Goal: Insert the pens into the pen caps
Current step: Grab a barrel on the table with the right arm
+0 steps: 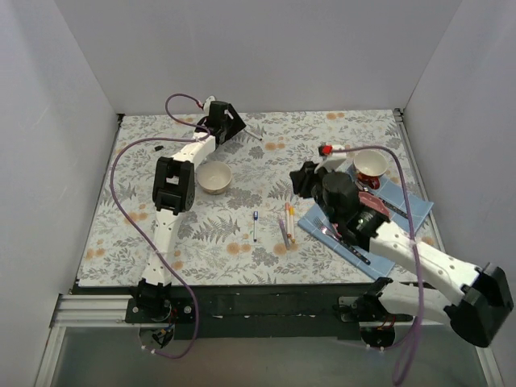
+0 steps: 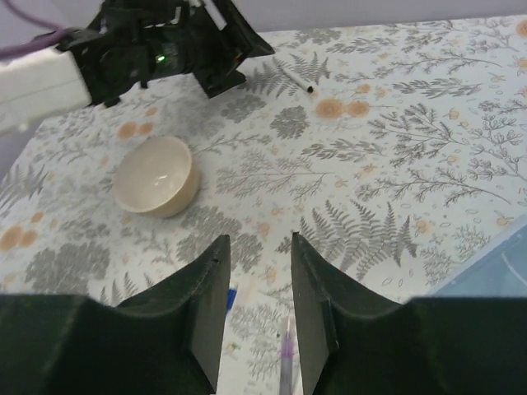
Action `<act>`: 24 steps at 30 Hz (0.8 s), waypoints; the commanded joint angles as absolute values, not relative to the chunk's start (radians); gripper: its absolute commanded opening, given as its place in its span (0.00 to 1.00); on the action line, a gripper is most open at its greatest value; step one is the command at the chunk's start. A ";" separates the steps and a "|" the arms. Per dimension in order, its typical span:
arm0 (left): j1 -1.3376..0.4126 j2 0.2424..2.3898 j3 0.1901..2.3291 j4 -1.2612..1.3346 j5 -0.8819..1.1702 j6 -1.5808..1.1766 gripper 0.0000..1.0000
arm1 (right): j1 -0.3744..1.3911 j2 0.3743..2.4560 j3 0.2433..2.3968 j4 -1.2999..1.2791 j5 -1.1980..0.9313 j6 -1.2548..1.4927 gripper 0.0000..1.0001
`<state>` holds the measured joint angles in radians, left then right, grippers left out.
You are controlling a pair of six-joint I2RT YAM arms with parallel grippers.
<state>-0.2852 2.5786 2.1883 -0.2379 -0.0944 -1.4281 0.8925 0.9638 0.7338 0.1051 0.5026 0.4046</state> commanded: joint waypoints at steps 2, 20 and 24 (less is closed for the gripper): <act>-0.270 2.586 2.212 -0.095 -0.038 -1.390 0.71 | 0.603 1.306 0.977 0.311 0.194 0.330 0.48; -0.224 2.744 2.214 0.201 0.278 -1.538 0.64 | 0.379 2.575 2.209 0.127 -0.339 0.167 0.64; -0.224 2.766 2.197 0.262 0.382 -1.597 0.63 | 0.380 2.640 2.233 0.154 -0.337 0.210 0.67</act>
